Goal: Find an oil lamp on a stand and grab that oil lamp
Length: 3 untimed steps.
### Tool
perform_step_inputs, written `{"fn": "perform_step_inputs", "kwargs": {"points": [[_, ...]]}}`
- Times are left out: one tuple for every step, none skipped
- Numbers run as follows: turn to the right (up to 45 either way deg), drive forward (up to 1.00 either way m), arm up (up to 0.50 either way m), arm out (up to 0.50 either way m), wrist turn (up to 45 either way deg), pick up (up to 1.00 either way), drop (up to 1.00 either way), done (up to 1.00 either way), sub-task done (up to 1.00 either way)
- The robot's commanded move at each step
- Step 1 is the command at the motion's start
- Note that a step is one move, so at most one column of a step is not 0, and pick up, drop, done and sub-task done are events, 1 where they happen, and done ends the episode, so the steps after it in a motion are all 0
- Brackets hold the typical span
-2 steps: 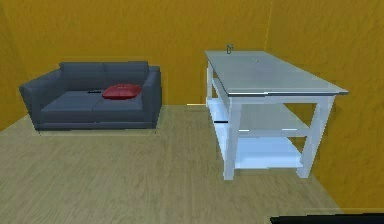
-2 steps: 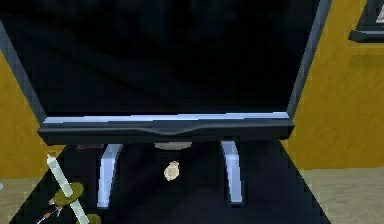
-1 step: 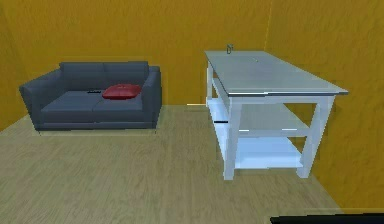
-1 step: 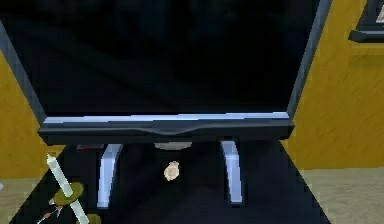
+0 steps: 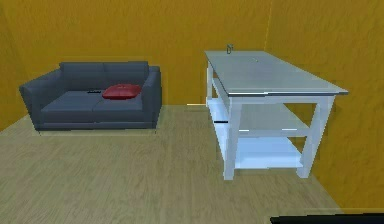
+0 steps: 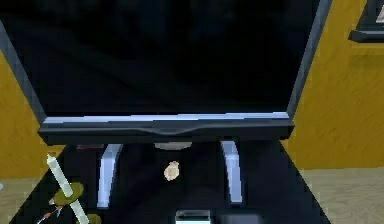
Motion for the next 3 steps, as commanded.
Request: {"fn": "perform_step_inputs", "kwargs": {"points": [[0.0,0.00,0.00,0.30,0.0,0.00,0.00,0.00,0.00],[0.0,0.00,0.00,0.00,45.0,0.00,0.00,0.00,0.00],[0.0,0.00,0.00,0.00,45.0,0.00,0.00,0.00,0.00]]}}
